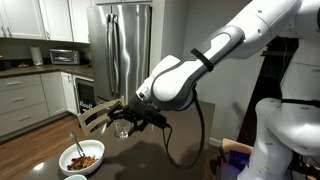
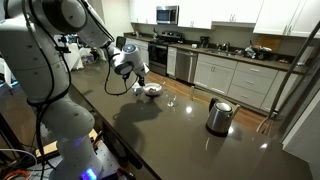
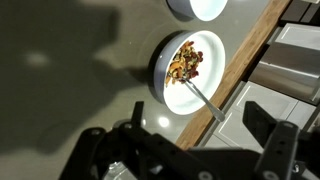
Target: Move the objects from the two cups into the bowl
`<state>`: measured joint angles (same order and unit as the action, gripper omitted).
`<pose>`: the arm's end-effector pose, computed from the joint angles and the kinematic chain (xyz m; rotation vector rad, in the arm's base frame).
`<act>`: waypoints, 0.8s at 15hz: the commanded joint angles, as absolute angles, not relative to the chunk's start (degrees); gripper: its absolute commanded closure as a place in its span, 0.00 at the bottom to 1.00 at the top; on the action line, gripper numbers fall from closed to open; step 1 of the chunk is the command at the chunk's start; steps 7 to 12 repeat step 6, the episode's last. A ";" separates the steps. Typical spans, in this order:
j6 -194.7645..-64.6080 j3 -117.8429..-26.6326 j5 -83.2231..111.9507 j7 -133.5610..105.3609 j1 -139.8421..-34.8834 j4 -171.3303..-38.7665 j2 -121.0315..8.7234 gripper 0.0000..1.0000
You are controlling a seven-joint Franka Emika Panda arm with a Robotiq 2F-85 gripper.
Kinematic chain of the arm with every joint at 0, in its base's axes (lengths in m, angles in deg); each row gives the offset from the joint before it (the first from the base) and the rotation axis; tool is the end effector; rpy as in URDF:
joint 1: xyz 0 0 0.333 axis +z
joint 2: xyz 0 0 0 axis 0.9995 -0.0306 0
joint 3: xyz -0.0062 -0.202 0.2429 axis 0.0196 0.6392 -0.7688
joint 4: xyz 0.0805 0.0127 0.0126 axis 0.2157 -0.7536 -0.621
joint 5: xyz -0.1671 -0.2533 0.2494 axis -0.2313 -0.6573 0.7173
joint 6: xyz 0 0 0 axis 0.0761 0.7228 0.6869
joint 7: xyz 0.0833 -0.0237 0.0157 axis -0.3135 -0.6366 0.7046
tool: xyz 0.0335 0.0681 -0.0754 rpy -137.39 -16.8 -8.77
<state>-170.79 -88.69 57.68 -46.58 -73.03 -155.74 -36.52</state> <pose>0.4613 0.1843 0.3646 -2.3433 1.0564 -0.4812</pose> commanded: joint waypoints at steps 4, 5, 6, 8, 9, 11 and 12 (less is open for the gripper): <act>-170.60 -89.43 57.46 -46.78 -73.60 -155.44 -36.45 0.00; -170.60 -89.41 57.46 -46.78 -73.61 -155.44 -36.45 0.00; -170.60 -89.42 57.46 -46.78 -73.60 -155.44 -36.45 0.00; -170.60 -89.42 57.46 -46.78 -73.60 -155.44 -36.45 0.00; -170.60 -89.42 57.46 -46.78 -73.60 -155.44 -36.45 0.00; -170.60 -89.42 57.46 -46.78 -73.60 -155.44 -36.45 0.00; -170.60 -89.42 57.46 -46.78 -73.60 -155.44 -36.45 0.00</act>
